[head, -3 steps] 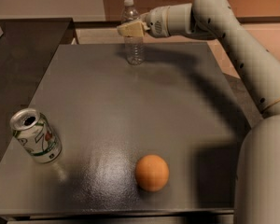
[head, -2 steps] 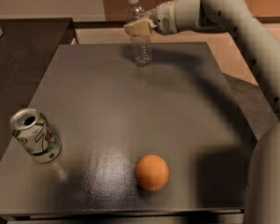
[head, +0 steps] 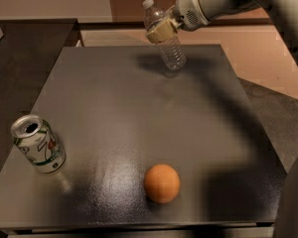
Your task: Knock water bottle over
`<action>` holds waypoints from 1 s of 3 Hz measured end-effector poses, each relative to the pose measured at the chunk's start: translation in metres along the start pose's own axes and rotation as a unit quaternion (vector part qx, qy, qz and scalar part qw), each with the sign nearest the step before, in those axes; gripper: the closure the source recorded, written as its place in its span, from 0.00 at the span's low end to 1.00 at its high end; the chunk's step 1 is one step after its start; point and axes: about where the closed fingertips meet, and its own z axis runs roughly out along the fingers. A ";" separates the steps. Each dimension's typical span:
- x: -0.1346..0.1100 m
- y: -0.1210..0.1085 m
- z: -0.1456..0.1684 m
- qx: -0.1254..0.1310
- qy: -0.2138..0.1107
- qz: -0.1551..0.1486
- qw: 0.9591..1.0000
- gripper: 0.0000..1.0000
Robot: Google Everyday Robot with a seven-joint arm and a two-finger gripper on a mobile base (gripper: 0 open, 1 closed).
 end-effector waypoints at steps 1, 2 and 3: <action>0.020 0.018 -0.010 -0.016 0.088 -0.027 0.996 1.00; 0.043 0.038 -0.008 -0.053 0.172 -0.062 0.982 0.83; 0.064 0.058 0.001 -0.091 0.245 -0.096 0.960 0.59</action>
Offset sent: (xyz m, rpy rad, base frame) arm -0.0687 -0.0301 -0.0561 -0.5907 0.1590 0.2142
